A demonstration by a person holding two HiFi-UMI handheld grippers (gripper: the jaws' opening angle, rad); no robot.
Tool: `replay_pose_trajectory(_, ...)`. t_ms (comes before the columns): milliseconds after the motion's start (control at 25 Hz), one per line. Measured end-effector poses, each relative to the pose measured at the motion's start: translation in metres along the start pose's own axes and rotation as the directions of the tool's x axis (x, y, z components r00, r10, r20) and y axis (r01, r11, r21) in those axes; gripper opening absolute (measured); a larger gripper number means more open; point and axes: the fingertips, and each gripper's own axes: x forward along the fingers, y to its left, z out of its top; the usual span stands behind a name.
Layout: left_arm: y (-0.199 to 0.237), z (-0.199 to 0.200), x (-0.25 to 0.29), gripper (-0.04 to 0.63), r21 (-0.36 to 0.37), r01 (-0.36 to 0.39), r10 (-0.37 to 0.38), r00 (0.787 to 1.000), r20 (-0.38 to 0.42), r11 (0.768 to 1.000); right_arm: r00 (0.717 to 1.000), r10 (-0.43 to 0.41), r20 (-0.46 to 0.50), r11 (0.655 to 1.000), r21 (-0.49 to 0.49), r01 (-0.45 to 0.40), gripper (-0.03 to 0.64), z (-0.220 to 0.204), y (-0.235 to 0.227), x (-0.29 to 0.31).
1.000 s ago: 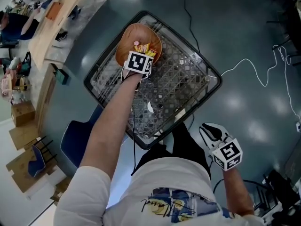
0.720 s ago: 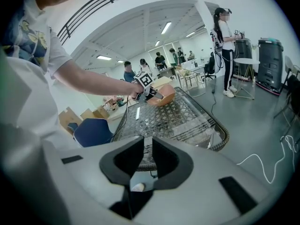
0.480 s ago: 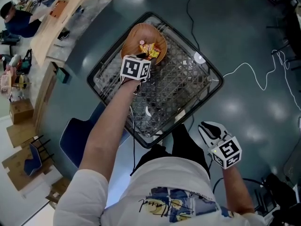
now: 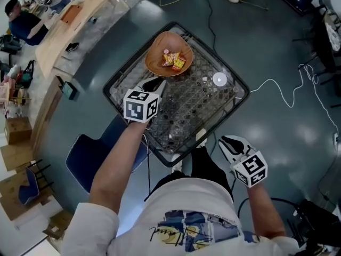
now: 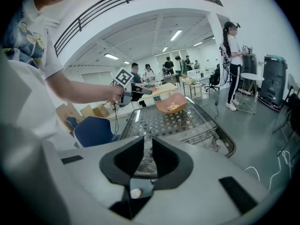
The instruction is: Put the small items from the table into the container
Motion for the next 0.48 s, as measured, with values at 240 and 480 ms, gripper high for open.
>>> replay_pose_trajectory(240,-0.037,-0.030,-0.105,0.009,0.013,0.098,-0.099,0.992,0.072,0.995,0.999,-0.015,0.038,0.999,-0.047,0.017,0.060,0.009,0.057,-0.001)
replay_pose_trajectory(480,-0.090,-0.068,-0.207,0.009,0.088,0.206,-0.214,0.972,0.094,0.975,0.997,-0.030,0.077,0.997,-0.067,0.036,0.060,0.010,0.121,-0.006)
